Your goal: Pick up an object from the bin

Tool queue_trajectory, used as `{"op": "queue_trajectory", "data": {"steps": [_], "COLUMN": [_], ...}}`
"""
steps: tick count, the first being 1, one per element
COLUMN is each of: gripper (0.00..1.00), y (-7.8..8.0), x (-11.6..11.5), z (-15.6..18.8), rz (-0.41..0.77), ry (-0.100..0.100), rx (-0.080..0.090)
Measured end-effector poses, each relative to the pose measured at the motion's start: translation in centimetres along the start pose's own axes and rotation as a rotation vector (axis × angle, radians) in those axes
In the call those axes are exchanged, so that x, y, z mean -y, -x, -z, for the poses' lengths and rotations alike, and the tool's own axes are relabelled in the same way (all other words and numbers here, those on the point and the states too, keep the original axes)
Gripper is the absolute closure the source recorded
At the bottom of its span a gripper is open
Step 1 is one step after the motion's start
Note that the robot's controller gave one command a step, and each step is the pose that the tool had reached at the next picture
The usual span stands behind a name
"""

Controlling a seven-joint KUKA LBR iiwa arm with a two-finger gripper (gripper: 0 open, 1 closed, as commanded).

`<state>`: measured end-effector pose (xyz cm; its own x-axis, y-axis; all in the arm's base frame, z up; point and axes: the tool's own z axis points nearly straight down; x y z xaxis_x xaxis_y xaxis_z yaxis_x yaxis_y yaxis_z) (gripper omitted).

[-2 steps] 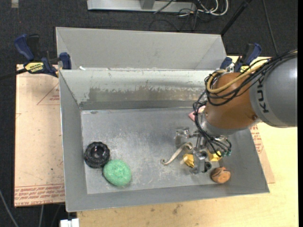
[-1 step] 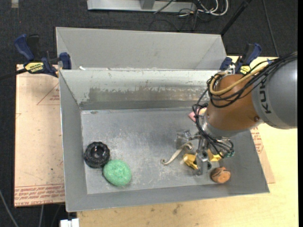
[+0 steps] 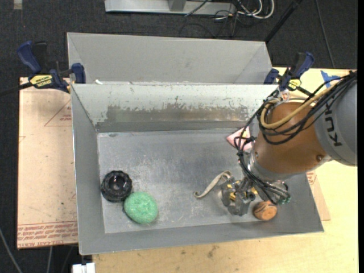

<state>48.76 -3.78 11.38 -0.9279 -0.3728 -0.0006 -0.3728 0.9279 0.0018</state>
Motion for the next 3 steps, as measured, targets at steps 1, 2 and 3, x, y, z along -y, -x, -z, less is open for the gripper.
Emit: {"op": "queue_trajectory", "data": {"steps": [1,2,3], "gripper": [0.00,0.00,0.00], "y": [0.0,0.0,5.1], "x": [0.0,0.0,2.1], "z": [0.0,0.0,-2.9], "rz": [-0.001,-0.002,0.068], "ry": [0.000,0.000,-0.003], "rx": [0.000,0.000,0.004]}}
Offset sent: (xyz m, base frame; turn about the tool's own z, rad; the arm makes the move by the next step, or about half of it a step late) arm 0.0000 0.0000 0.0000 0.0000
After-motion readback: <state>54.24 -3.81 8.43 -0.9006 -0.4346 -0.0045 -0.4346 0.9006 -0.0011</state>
